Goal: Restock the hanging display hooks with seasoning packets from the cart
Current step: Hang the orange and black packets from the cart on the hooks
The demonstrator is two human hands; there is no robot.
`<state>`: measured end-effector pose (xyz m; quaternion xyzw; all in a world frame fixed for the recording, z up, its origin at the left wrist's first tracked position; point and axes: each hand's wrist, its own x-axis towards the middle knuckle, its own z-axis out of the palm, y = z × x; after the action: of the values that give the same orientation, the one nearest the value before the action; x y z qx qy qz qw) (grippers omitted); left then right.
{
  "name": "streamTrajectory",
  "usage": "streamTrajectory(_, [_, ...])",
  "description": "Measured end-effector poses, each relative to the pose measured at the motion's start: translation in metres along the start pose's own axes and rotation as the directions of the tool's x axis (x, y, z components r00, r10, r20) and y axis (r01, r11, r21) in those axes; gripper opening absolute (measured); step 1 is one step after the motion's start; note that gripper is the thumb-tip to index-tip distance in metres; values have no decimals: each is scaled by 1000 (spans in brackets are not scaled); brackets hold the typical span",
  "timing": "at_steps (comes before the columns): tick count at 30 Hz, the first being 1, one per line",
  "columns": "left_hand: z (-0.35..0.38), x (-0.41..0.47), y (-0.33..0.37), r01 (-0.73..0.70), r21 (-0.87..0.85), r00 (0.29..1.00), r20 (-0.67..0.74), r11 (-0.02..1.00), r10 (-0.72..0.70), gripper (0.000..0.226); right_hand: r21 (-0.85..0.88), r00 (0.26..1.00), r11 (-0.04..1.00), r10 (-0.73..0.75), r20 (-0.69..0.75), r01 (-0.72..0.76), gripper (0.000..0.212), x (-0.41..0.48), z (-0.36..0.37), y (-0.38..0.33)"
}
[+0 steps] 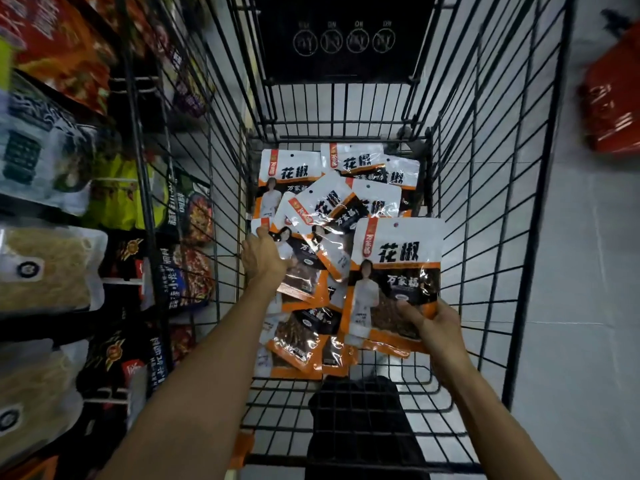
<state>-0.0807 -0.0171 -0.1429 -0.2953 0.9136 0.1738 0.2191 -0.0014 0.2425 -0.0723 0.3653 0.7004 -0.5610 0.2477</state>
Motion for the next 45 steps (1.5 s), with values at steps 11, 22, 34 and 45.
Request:
streamTrajectory(11, [-49, -58, -8, 215, -590, 973, 196, 778, -120, 49, 40, 1000, 999, -2, -1, 2, 45, -40, -1, -30])
streamTrajectory(22, [-126, -190, -37, 58, -808, 998, 43, 586, -39, 20, 21, 982, 990, -143, 120, 142, 25, -115, -31, -66])
streamTrajectory(34, [-182, -393, -90, -248, -904, 891, -354, 349, -285, 22, -28, 725, 841, -449, 522, 540, 26, -219, -66, -95])
streamTrajectory(45, [-207, -620, -192, -381, -877, 565, -472, 294, -676, 37, 178, 241, 682, -472, 848, 710, 38, -386, -11, -83])
